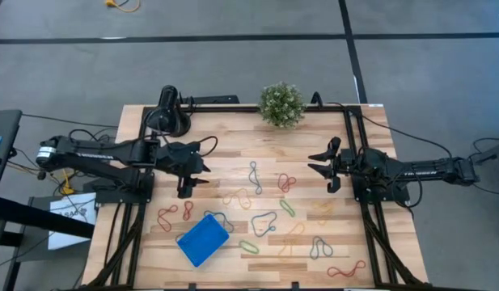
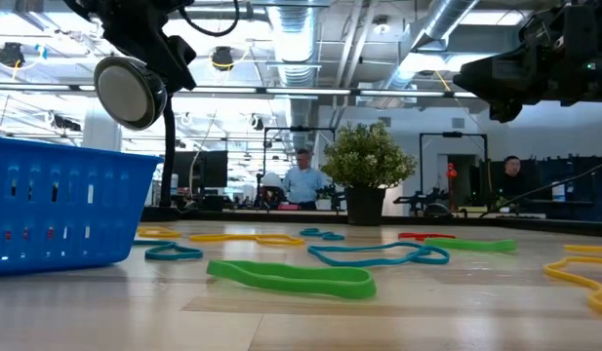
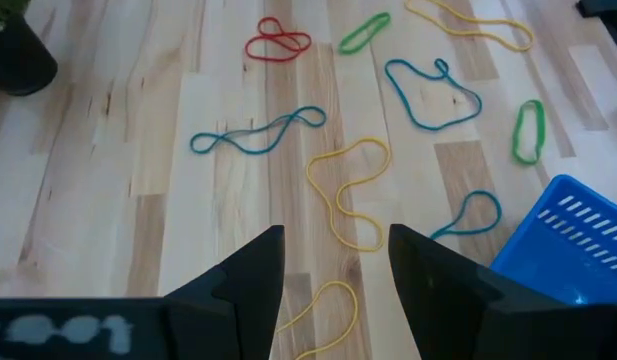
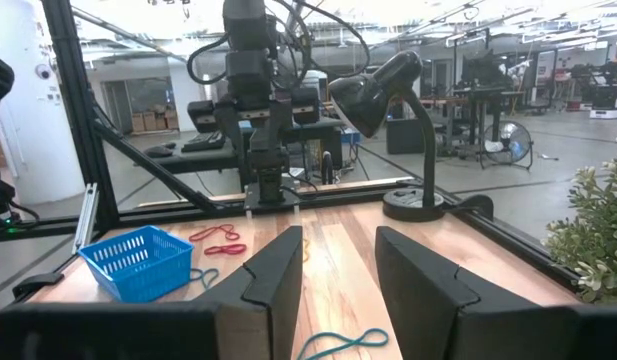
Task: Pick and place rubber bands into bin
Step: Put the yellow rubber band into the blue basket
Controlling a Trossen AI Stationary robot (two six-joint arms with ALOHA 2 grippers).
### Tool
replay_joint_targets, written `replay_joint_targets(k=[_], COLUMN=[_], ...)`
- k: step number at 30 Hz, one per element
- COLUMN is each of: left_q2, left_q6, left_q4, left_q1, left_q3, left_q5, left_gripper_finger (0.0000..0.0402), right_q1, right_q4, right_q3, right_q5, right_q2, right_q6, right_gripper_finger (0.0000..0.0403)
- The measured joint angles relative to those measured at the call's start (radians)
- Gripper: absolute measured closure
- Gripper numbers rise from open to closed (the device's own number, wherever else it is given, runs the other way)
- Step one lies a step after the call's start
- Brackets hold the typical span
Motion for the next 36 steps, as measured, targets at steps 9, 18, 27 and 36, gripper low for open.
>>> replay_joint_targets(k=[9,18,27,36], left_q2=[0.018,0.019,0.019,0.018], left_q6=[-0.048,-0.042,-0.019,-0.020], left_q4=[0.007,0.004,0.055,0.144], left_q1=[-0.003,-0.003,-0.003,-0.003], left_q3=[0.001,0.001,0.001,0.001], left_q5=[0.001,0.000,-0.011,-0.012], left_gripper_finger=[0.0230,0.0230,0.0230,0.0230], right_q1=[0.000,0.000,0.000,0.000], right_q4=[0.000,-0.002,-0.002,-0.002], right_q3=[0.000,0.000,0.000,0.000], right_q5=[0.000,0.000,0.000,0.000], right_q2=[0.000,0.000,0.000,0.000], right_q6=[0.000,0.000,0.000,0.000], right_gripper_finger=[0.0280,0.0280,0.0280,0.0280])
